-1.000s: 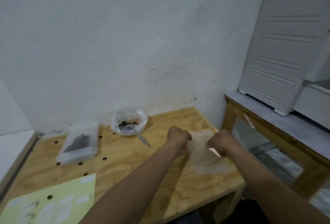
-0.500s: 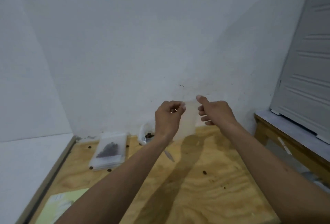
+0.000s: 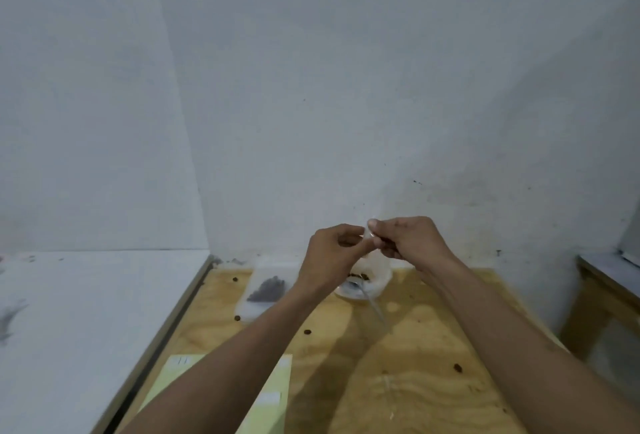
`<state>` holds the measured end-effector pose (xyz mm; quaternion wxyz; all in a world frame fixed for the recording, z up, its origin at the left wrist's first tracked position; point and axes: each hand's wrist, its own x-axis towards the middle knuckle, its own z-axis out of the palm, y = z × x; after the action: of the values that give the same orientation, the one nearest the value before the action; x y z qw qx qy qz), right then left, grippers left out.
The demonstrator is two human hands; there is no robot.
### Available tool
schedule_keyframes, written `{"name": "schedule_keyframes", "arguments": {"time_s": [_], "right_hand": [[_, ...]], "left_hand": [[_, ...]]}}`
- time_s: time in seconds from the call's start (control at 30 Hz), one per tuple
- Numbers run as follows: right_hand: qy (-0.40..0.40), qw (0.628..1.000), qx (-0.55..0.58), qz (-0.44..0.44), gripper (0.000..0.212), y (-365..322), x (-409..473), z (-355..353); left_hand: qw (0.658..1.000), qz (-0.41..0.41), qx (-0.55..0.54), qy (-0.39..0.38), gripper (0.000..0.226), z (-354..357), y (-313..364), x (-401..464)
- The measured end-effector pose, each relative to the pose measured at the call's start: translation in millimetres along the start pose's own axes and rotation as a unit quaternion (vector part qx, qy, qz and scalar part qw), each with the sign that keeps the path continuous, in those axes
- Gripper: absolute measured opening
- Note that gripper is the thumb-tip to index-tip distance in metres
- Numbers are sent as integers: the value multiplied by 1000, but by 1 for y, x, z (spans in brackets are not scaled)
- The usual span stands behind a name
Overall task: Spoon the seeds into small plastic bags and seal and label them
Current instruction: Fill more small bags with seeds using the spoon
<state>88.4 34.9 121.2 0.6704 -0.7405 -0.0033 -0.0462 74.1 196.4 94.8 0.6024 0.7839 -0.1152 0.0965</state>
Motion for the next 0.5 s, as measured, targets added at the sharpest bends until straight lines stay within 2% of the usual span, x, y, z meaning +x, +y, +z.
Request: {"name": "schedule_keyframes", "arguments": {"time_s": [0.1,0.2,0.37,0.5], "right_hand": [[-29,999,-4,-36,21,9,-2,4],[-31,997,-37,-66,23,15,-4,7],[-55,990,-110,-72,21,20,-4,7],[-59,981,-172,-74,19,23,-5,8]], "left_hand": [[996,-40,-79,-27,25,-9,-2,0],[989,-69,-125,-22,21,-13,-4,-1],[995,-56,-69,-38,16,-13,-7,-2],[999,-40,-8,-3,14,-6,-11,-2]]}}
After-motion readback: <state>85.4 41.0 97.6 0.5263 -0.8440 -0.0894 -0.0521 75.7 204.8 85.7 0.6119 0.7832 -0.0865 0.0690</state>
